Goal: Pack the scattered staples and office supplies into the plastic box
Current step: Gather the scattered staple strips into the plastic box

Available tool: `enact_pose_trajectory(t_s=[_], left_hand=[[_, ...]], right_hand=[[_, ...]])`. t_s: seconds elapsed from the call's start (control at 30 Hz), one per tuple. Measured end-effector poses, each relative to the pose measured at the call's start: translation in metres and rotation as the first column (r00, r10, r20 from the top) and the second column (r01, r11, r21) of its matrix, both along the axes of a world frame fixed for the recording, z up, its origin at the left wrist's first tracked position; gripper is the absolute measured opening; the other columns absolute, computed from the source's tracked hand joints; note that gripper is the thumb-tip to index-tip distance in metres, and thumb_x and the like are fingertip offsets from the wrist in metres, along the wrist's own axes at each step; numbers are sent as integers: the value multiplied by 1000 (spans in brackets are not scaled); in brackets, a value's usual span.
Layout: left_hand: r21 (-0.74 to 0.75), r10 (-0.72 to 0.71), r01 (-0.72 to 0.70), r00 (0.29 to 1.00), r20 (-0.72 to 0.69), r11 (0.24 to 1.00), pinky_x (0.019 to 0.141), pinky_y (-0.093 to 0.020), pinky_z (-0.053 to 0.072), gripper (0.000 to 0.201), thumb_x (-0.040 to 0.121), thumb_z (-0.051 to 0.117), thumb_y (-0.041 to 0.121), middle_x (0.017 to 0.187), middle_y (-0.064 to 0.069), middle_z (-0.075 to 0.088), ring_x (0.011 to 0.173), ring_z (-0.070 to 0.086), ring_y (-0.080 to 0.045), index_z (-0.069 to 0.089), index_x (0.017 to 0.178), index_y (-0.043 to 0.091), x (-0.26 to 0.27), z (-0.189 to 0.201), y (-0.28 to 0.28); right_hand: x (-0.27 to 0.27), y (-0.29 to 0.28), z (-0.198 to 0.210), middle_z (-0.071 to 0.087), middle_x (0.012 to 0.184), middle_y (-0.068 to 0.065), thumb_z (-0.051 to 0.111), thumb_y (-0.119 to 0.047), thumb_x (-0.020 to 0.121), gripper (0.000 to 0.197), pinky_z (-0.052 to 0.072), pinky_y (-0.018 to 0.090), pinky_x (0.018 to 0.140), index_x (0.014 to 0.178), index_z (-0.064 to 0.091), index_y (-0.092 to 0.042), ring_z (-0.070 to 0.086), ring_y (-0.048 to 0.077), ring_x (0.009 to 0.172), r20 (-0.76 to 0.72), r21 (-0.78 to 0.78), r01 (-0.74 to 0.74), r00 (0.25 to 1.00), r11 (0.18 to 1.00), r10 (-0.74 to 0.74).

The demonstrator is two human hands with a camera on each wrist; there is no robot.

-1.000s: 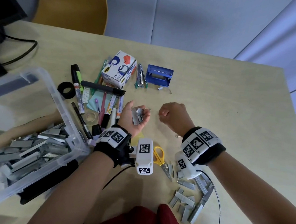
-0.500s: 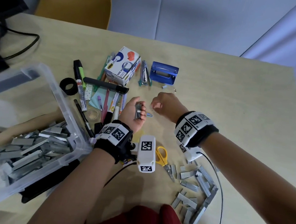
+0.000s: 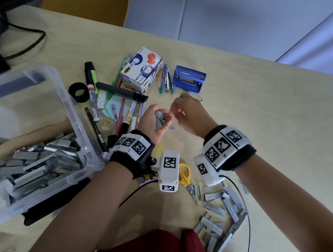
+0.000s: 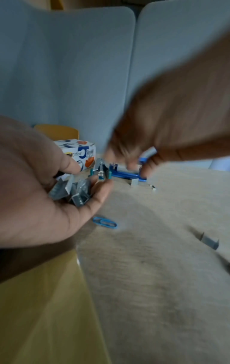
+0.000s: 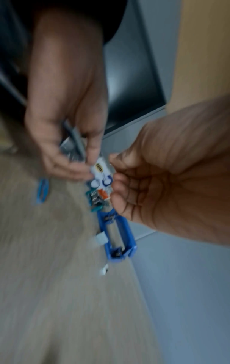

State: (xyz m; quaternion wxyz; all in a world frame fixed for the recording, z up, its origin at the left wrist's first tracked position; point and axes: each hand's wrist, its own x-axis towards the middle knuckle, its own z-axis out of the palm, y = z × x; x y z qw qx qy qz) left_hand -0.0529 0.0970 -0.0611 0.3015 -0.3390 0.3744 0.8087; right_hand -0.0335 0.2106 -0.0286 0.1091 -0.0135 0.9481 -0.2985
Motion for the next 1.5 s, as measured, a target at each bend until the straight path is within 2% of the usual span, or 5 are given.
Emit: enact_pose_trajectory(t_s=[0.23, 0.57, 0.97, 1.23, 1.5], left_hand=[[30, -51, 51, 999, 16, 998, 41, -15, 43, 35, 99, 36, 23, 42, 0, 57, 37, 53, -8, 50, 71, 8, -4, 6, 8], [7, -44, 44, 997, 58, 999, 39, -15, 44, 37, 99, 37, 24, 42, -5, 51, 33, 51, -12, 48, 69, 4, -6, -1, -4], [35, -85, 83, 995, 46, 996, 53, -25, 55, 38, 101, 34, 24, 68, -11, 60, 61, 61, -19, 52, 75, 2, -6, 4, 6], [-15, -255, 256, 966, 49, 967, 30, -9, 32, 38, 99, 34, 26, 39, 2, 50, 28, 43, -5, 48, 67, 9, -5, 1, 12], [-37, -251, 251, 968, 16, 967, 26, -10, 24, 38, 98, 32, 27, 35, 6, 44, 24, 36, -3, 46, 66, 13, -9, -3, 1]], right_hand=[[-9, 3, 10, 54, 86, -3, 59, -13, 87, 14, 33, 18, 66, 91, 70, -5, 48, 8, 71, -24, -95, 28, 999, 995, -30], [-49, 26, -22, 53, 120, 13, 43, 9, 82, 35, 44, 37, 86, 109, 62, -2, 49, 31, 112, 61, 281, 5, 998, 960, -23], [-8, 16, 9, 61, 83, -1, 62, 2, 80, 18, 38, 1, 65, 95, 68, -6, 55, 7, 72, -18, -156, 81, 996, 984, -85], [-9, 38, -9, 68, 94, 2, 55, 0, 83, 20, 33, -6, 68, 95, 71, -5, 57, 7, 78, -47, -109, 246, 966, 963, -252], [-31, 62, -33, 63, 103, 20, 43, 1, 85, 28, 41, 31, 81, 97, 69, 0, 55, 36, 101, 19, 198, 329, 941, 923, -339]])
